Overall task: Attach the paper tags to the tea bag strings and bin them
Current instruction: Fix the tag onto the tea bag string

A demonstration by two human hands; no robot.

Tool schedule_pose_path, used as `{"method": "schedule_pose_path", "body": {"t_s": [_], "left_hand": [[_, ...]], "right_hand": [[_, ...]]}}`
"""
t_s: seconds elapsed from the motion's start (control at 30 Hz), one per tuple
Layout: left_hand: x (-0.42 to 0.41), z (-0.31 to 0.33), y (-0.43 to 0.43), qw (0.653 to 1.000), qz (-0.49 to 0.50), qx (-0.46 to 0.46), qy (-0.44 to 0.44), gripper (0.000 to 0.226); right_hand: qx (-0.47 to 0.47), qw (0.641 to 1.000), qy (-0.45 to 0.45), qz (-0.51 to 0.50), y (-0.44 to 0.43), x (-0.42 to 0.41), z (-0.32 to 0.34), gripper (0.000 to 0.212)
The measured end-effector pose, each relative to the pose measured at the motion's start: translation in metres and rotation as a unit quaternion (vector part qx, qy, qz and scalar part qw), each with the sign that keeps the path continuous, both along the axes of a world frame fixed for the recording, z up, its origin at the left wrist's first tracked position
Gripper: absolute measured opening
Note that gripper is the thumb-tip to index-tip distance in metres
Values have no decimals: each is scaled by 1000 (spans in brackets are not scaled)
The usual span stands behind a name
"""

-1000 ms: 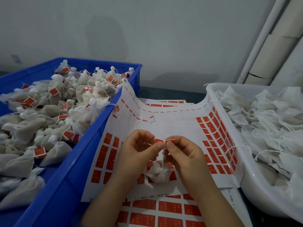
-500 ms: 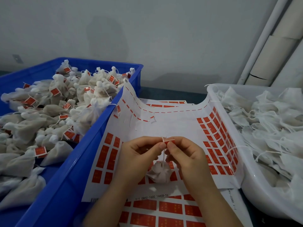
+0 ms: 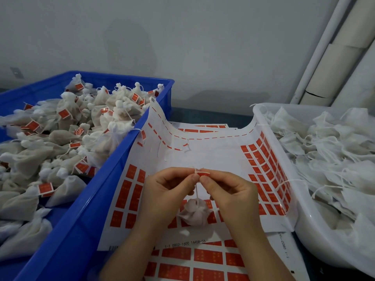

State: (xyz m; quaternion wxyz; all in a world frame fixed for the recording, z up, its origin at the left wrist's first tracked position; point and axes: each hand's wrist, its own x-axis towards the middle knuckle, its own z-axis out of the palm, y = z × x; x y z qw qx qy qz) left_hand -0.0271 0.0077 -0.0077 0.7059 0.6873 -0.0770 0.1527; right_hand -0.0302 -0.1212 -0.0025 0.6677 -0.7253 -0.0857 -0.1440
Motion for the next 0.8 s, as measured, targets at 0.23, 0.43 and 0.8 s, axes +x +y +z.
{"method": "schedule_pose_path", "body": {"t_s": [0.23, 0.43, 0.8], "left_hand": [[0, 1, 1, 1000, -5, -1, 3, 16], [0, 0, 1, 1000, -8, -1, 9, 20], [1, 0, 1, 1000, -25, 6, 13, 24]], "right_hand": [[17, 1000, 9, -23, -1, 1, 0, 12], [17, 999, 18, -22, -1, 2, -1, 7], [9, 999, 27, -23, -2, 2, -1, 6]]}}
